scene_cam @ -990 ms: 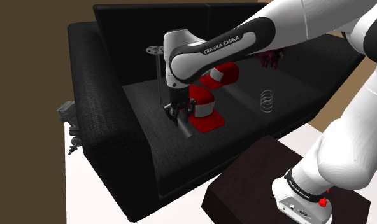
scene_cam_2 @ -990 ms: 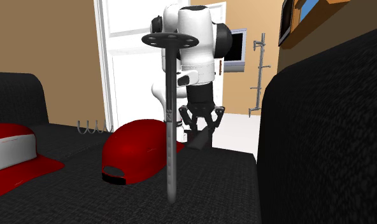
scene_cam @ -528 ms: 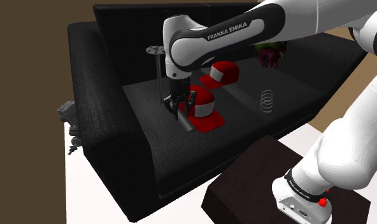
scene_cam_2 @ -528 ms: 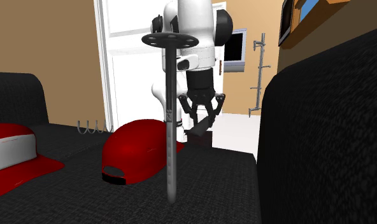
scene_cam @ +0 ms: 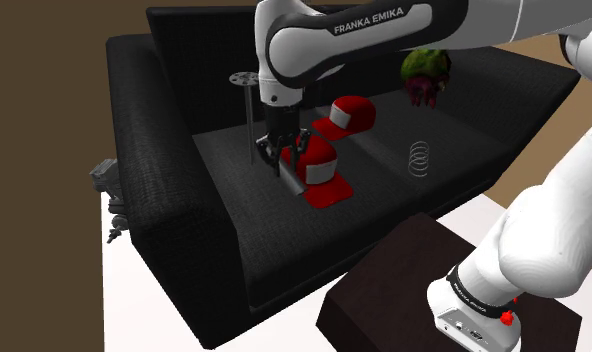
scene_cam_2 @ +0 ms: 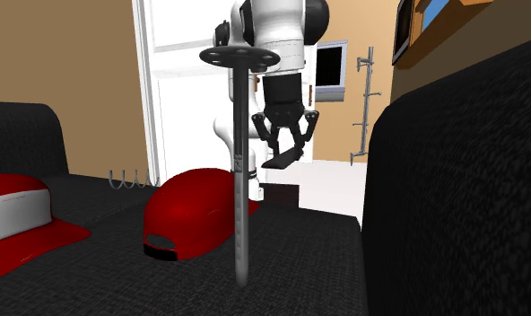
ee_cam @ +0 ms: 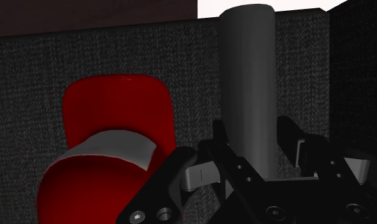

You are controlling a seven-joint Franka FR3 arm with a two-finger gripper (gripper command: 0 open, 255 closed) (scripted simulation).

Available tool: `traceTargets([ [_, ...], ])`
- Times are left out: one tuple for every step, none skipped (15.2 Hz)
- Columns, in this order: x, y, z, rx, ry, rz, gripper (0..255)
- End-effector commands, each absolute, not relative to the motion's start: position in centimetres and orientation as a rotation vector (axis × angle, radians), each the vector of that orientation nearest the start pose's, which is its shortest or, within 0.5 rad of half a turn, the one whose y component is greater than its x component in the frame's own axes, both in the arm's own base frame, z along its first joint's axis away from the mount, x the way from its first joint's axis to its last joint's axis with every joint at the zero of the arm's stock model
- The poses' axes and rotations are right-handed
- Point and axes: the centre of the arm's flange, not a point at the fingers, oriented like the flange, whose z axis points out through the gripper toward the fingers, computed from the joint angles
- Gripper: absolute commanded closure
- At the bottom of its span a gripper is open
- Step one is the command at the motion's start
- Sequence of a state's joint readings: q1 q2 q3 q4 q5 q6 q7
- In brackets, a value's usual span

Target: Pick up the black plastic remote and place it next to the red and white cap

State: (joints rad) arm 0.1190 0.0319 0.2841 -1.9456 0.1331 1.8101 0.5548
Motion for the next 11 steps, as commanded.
traceTargets([
  [50.0, 22.3, 46.2, -3.067, 0.298, 0.325, 255],
  [50.0, 22.3, 46.7, -3.067, 0.298, 0.325, 255],
  [50.0, 22.3, 47.2, -3.067, 0.298, 0.325, 255],
  [50.0, 22.3, 47.7, -3.067, 0.298, 0.325, 255],
  [50.0, 22.3, 48.3, -3.067, 0.298, 0.325, 255],
  [50.0, 22.3, 48.8, -3.067, 0.298, 0.325, 255],
  [50.0, 22.3, 49.3, -3.067, 0.298, 0.325, 255],
  [50.0, 22.3, 49.9, -3.067, 0.298, 0.325, 255],
  [50.0, 22.3, 50.4, -3.067, 0.298, 0.325, 255],
  [50.0, 22.3, 50.4, -3.067, 0.298, 0.325, 255],
  [49.7, 21.0, 50.4, -3.067, 0.298, 0.325, 255],
])
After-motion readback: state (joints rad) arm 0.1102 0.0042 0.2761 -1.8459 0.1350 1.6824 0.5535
